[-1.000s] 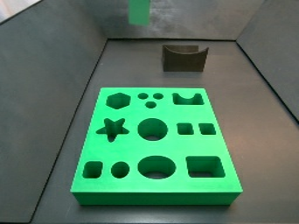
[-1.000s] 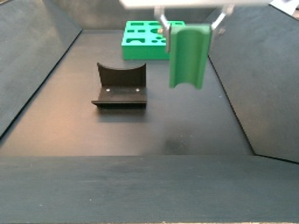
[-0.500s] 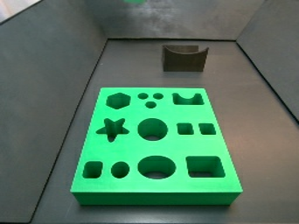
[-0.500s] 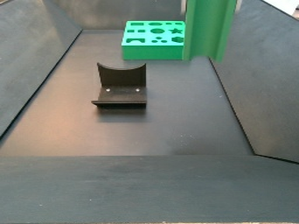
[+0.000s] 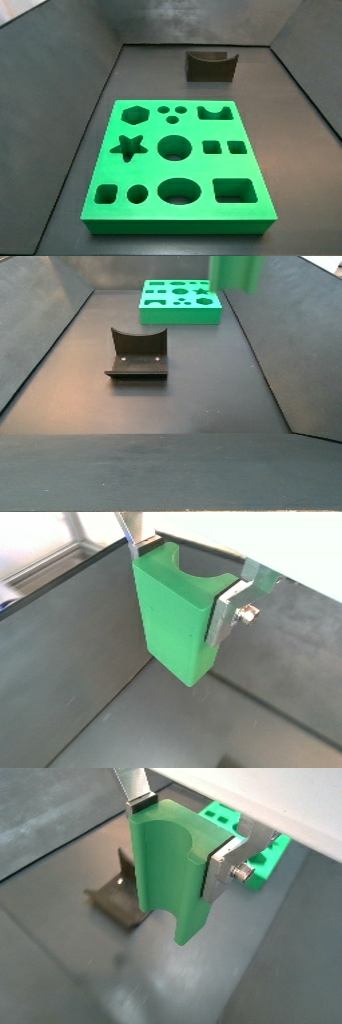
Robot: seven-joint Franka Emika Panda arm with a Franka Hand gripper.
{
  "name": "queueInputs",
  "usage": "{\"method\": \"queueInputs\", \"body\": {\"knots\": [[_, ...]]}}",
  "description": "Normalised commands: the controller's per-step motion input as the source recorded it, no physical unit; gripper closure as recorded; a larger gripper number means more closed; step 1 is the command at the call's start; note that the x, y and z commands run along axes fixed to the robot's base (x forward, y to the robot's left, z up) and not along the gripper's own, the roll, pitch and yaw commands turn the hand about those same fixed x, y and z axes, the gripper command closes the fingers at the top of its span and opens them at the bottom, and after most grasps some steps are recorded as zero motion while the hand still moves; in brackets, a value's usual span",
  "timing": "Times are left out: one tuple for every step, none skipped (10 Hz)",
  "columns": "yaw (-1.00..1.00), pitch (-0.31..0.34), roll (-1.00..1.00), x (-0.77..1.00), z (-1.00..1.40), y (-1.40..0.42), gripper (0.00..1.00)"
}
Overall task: Pick up the arch object. Move up. Move to above the board. Insert the arch object.
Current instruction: Move to above the board.
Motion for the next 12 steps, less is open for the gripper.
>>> {"method": "queueInputs", "body": {"knots": [[0.24, 0.023, 0.18, 0.12, 0.15, -1.0, 1.0], [0.17, 0.013, 0.14, 0.12, 0.15, -1.0, 1.0], [0.08, 0.014, 0.1, 0.12, 0.15, -1.0, 1.0], [0.05, 0.017, 0.07, 0.12, 0.16, -1.0, 1.0], [0.02, 0.022, 0.03, 0.12, 0.16, -1.0, 1.0], [0.02, 0.028, 0.01, 0.12, 0.16, -1.0, 1.0], [0.02, 0.042, 0.0, 0.12, 0.17, -1.0, 1.0], [0.02, 0.052, 0.0, 0.12, 0.17, -1.0, 1.0], [0.01, 0.066, 0.0, 0.13, 0.17, -1.0, 1.0], [0.01, 0.073, -0.01, 0.14, 0.18, -1.0, 1.0], [0.01, 0.097, 0.01, 0.15, 0.18, -1.0, 1.0], [0.01, 0.126, 0.01, 0.17, 0.19, -1.0, 1.0]]}}
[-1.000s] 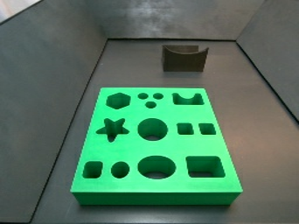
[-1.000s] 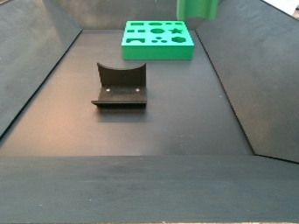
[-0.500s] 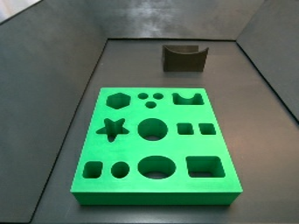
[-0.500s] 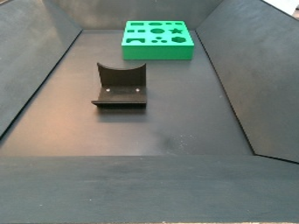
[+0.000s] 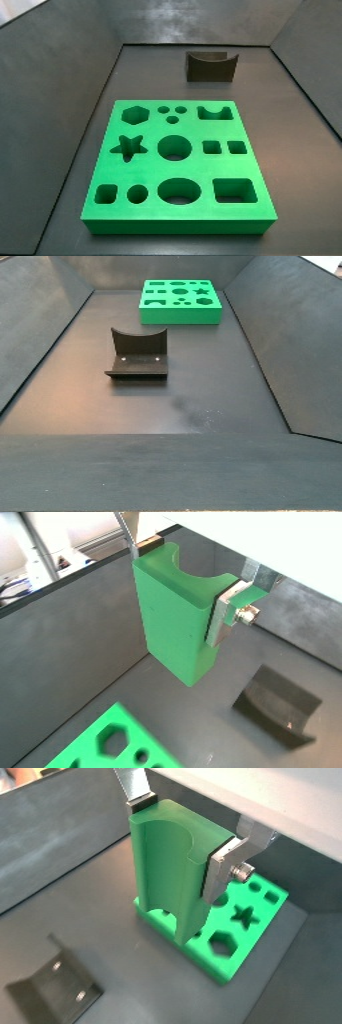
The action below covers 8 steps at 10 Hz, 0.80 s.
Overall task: Pick up the arch object. Move up. Move to above the board. Insert the arch object.
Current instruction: Move to above the board, then insert the arch object.
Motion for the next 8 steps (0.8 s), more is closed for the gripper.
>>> {"method": "queueInputs", "body": {"knots": [[0.01, 0.145, 0.01, 0.2, 0.19, -1.0, 1.0], [0.01, 0.147, 0.01, 0.22, 0.18, -0.91, 1.0], [0.01, 0.146, 0.03, 0.18, 0.12, -0.63, 1.0], [0.01, 0.134, 0.05, 0.15, 0.08, -0.39, 1.0], [0.01, 0.122, 0.06, 0.11, 0.05, -0.24, 1.0], [0.0, 0.0, 0.0, -0.02, 0.0, 0.0, 1.0], [-0.07, 0.026, 0.09, 0.0, -0.04, -0.01, 1.0], [0.06, 0.07, 0.15, 0.22, 0.0, 0.02, 1.0]]}}
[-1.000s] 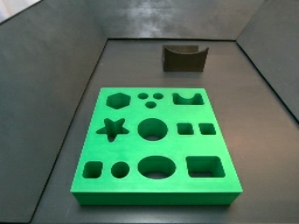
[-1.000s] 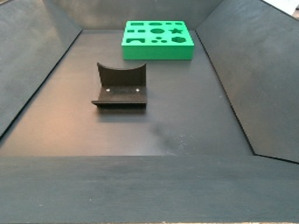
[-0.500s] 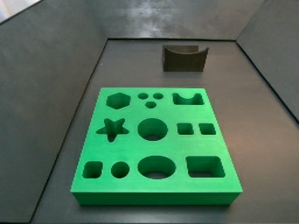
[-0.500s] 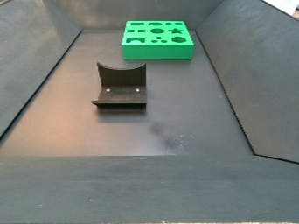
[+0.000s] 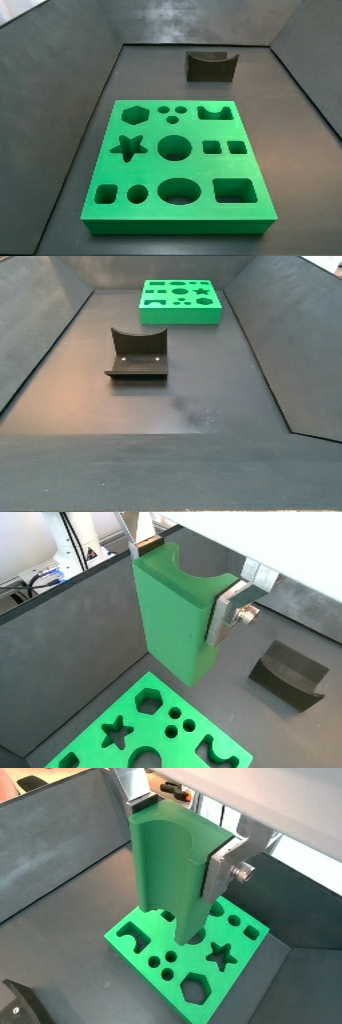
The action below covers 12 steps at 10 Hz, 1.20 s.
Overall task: Pick up the arch object. Move up. Move to above the board. Insert the arch object.
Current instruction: Insert the arch object.
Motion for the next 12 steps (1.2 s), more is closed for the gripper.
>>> {"method": "queueInputs", "body": {"knots": [[0.31, 0.011, 0.08, 0.58, -0.12, 0.0, 1.0], [0.13, -0.081, 0.0, 0.86, -0.47, -0.1, 1.0], [0.05, -0.09, -0.07, 0.93, -0.6, -0.12, 1.0], [0.0, -0.117, -0.11, 0.96, -0.72, -0.08, 1.0], [0.02, -0.129, -0.13, 0.93, -0.71, 0.0, 1.0], [0.07, -0.107, -0.07, 0.91, -0.49, 0.07, 1.0], [0.16, -0.04, 0.0, 0.88, -0.32, 0.06, 1.0], [0.16, -0.01, 0.04, 0.87, -0.34, 0.03, 1.0], [0.03, 0.0, 0.08, 0.96, -0.5, 0.0, 1.0], [0.0, 0.0, 0.1, 0.99, -0.61, -0.09, 1.0], [0.07, 0.0, 0.26, 0.67, -0.74, -0.19, 1.0], [0.0, 0.004, 0.21, 0.0, -0.54, -0.08, 1.0]]}}
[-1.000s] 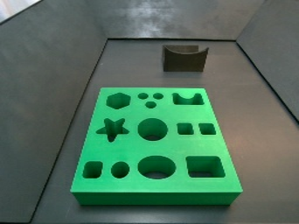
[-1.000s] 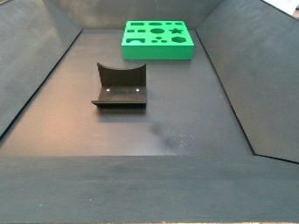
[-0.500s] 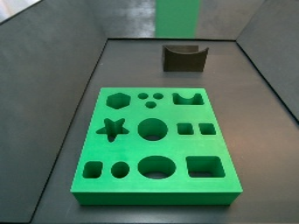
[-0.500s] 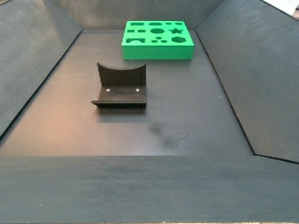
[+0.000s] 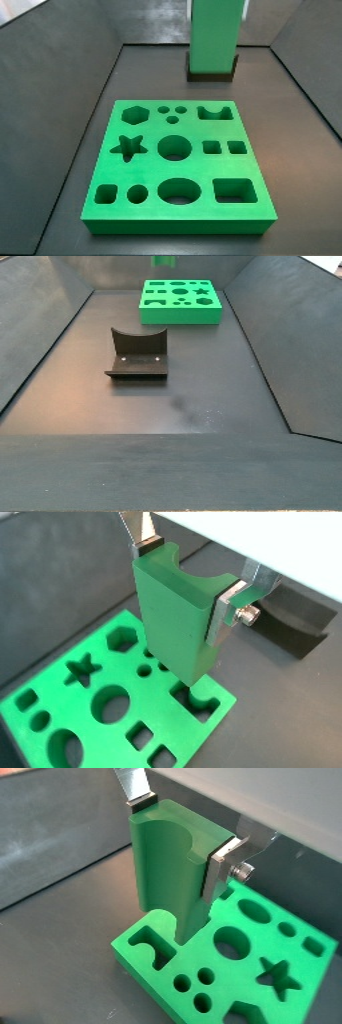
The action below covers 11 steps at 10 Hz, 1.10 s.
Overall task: Pick up the arch object. Move up. Move to above the board. Insert the arch object.
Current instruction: Insert the arch object.
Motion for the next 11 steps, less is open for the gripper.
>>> {"method": "queueInputs", "body": {"knots": [[0.0, 0.044, 0.13, -0.01, -0.55, -0.04, 1.0], [0.0, 0.296, 0.28, 0.11, -0.36, -0.14, 1.0], [-0.02, 0.399, 0.36, 0.38, -0.11, -0.24, 1.0], [0.0, 0.449, 0.43, 0.33, 0.0, -0.25, 1.0], [0.0, 0.436, 0.43, 0.35, 0.0, -0.27, 1.0], [0.04, 0.313, 0.5, 0.4, 0.0, -0.22, 1.0], [0.25, 0.156, 0.5, 0.35, -0.04, -0.16, 1.0], [0.32, 0.049, 0.3, 0.33, -0.35, 0.0, 1.0], [0.19, 0.041, 0.08, 0.45, -0.35, 0.0, 1.0], [-0.01, 0.0, -0.03, 0.37, -0.37, 0.03, 1.0], [-0.03, 0.0, -0.06, 0.27, -0.4, 0.09, 1.0]]}}
